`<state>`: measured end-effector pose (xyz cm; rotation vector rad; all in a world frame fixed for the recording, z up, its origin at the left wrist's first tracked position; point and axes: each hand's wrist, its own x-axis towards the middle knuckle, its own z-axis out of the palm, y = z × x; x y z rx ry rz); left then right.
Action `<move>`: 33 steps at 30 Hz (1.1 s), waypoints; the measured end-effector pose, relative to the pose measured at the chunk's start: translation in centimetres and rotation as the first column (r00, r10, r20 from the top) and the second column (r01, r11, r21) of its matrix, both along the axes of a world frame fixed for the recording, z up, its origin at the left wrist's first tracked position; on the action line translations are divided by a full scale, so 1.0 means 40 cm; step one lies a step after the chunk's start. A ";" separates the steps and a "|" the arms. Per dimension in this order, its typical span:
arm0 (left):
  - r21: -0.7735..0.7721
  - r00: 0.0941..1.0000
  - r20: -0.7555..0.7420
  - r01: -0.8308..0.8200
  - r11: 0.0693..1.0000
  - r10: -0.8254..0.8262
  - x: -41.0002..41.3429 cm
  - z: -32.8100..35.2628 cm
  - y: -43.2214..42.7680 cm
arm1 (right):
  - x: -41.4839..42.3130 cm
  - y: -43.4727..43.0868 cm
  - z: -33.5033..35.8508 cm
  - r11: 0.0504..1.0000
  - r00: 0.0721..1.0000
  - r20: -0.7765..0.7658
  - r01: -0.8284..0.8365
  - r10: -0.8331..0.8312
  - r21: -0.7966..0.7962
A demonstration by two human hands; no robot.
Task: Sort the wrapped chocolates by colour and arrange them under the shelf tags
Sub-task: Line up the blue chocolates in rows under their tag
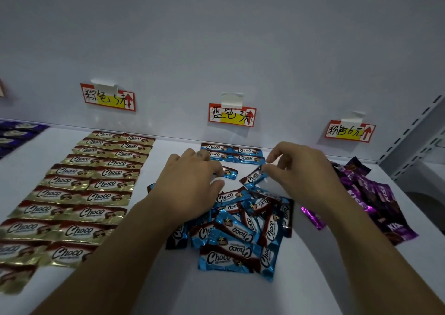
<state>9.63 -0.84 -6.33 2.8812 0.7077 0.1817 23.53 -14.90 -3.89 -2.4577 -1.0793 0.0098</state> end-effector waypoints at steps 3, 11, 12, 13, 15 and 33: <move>0.001 1.000 0.015 0.022 1.000 -0.022 0.001 0.002 0.000 | -0.009 0.006 0.000 0.961 0.975 0.074 -0.189 0.207 -0.204; 0.003 0.999 -0.005 0.031 1.000 -0.031 0.009 0.001 -0.001 | -0.009 0.053 -0.036 0.963 0.973 0.132 -0.158 0.189 -0.216; 0.008 1.000 -0.009 0.029 1.000 -0.029 0.009 0.000 -0.001 | -0.013 0.059 -0.040 0.966 0.974 0.143 -0.143 0.175 -0.214; 0.014 1.000 -0.018 0.024 1.000 -0.024 0.007 -0.003 0.000 | -0.017 0.062 -0.045 0.968 0.974 0.151 -0.132 0.166 -0.213; 0.027 1.000 -0.025 0.008 1.000 -0.008 0.002 -0.004 0.002 | -0.023 0.059 -0.047 0.972 0.971 0.174 -0.126 0.162 -0.199; 0.076 0.996 -0.083 0.036 0.996 -0.029 0.020 -0.024 0.000 | -0.015 0.043 -0.061 0.934 0.939 0.143 -0.276 0.312 -0.228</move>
